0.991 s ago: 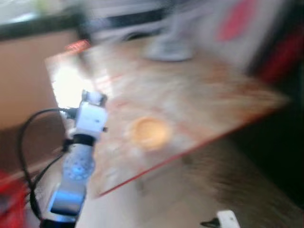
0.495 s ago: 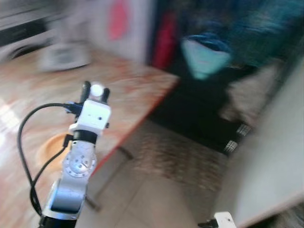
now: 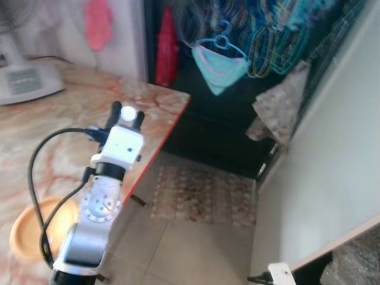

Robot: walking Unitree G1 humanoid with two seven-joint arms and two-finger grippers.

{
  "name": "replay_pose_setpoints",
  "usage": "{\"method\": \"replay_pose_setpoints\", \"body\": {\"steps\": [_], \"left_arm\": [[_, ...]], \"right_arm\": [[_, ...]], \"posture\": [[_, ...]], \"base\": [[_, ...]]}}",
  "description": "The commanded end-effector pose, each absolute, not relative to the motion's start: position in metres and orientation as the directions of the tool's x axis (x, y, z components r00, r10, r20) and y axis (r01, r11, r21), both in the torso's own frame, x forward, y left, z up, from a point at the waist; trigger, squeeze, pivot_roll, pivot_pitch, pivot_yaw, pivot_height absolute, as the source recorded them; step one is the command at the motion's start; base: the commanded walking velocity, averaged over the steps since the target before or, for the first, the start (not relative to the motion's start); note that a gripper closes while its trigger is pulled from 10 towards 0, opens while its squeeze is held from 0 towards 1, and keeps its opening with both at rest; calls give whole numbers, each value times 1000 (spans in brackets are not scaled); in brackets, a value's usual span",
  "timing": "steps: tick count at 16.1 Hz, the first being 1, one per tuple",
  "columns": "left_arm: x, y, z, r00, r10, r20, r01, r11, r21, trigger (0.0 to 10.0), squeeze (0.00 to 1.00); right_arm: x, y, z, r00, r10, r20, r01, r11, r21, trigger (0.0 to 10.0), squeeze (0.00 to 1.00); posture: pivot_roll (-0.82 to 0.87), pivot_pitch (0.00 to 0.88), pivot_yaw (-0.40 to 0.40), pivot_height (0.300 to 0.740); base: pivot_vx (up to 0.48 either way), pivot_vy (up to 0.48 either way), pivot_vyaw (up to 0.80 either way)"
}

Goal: Restocking fridge

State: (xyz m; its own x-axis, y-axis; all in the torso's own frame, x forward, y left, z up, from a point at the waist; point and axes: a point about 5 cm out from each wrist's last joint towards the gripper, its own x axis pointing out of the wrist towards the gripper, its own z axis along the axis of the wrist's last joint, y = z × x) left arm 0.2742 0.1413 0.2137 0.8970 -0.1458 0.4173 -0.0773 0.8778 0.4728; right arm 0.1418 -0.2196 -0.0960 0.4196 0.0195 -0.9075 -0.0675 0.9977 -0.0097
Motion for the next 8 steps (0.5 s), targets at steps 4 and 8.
{"method": "replay_pose_setpoints", "body": {"steps": [4, 8], "left_arm": [[274, 146, 219, 887, -137, 441, -104, 871, 481, 10000, 0], [274, 145, 217, 888, -149, 435, -85, 877, 473, 10000, 0]], "right_arm": [[143, -220, -96, 420, 20, -907, -68, 998, -9, 10000, 0], [143, -220, -96, 420, 22, -907, -68, 998, -8, 10000, 0]], "posture": [[101, 0, -48, 740], [103, 0, -46, 740]], "base": [[0, 0, -800], [0, 0, -800]]}}
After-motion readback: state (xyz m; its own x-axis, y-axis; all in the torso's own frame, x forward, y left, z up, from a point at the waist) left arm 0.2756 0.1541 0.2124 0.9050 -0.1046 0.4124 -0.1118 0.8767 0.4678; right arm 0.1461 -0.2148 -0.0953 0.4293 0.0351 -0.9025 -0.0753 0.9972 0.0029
